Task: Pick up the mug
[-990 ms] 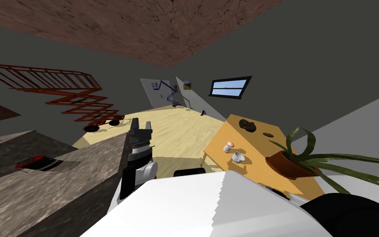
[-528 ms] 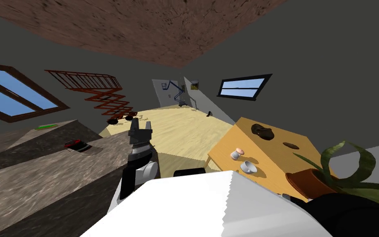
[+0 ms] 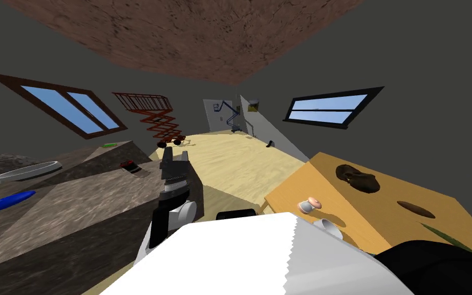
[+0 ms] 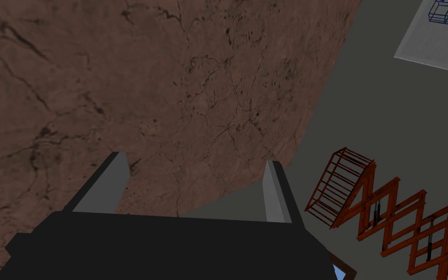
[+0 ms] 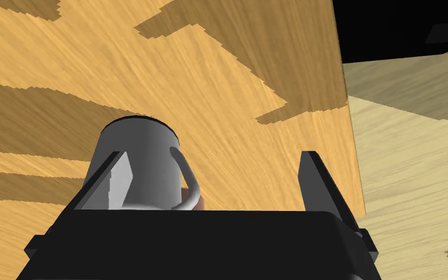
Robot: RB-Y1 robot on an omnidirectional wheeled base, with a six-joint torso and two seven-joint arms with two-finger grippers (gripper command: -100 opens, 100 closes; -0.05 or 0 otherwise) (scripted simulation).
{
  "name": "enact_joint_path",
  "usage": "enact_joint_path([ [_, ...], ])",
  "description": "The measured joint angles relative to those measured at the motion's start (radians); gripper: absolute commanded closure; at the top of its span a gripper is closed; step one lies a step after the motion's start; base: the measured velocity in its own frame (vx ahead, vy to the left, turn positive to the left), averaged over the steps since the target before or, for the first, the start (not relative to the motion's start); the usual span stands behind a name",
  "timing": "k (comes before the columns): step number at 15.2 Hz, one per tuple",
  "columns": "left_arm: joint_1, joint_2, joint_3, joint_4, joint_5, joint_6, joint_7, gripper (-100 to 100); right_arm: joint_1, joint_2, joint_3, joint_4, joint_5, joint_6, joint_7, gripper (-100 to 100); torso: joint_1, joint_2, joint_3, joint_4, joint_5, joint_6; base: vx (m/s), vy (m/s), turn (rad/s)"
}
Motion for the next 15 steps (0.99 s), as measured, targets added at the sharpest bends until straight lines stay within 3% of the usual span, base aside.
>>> enact_joint_path([
  [6, 0.000, 0.000, 0.000, 0.000, 0.000, 0.000, 0.000, 0, -0.005, -0.040, 0.051, 0.080, 0.022, -0.006, 0.010, -100, 0.000, 0.001, 0.000, 0.000, 0.000, 0.000, 0.023, -0.033, 0.218],
  [8, 0.000, 0.000, 0.000, 0.000, 0.000, 0.000, 0.000, 0, -0.015, -0.042, 0.081, 0.117, 0.035, -0.008, 0.015, -100, -0.001, 0.000, 0.000, 0.000, -0.001, 0.000, 0.039, -0.069, 0.435],
  [12, 0.000, 0.000, 0.000, 0.000, 0.000, 0.000, 0.000, 0, -0.040, -0.013, 0.149, 0.192, 0.060, -0.013, 0.035, -100, -0.005, -0.001, 0.000, 0.000, -0.002, 0.000, 0.024, -0.106, 0.329],
  [15, 0.000, 0.000, 0.000, 0.000, 0.000, 0.000, 0.000, 0, -0.054, 0.024, 0.189, 0.197, 0.071, 0.004, 0.033, -100, -0.004, 0.001, 0.001, 0.000, -0.002, 0.001, -0.003, -0.076, 0.155],
])
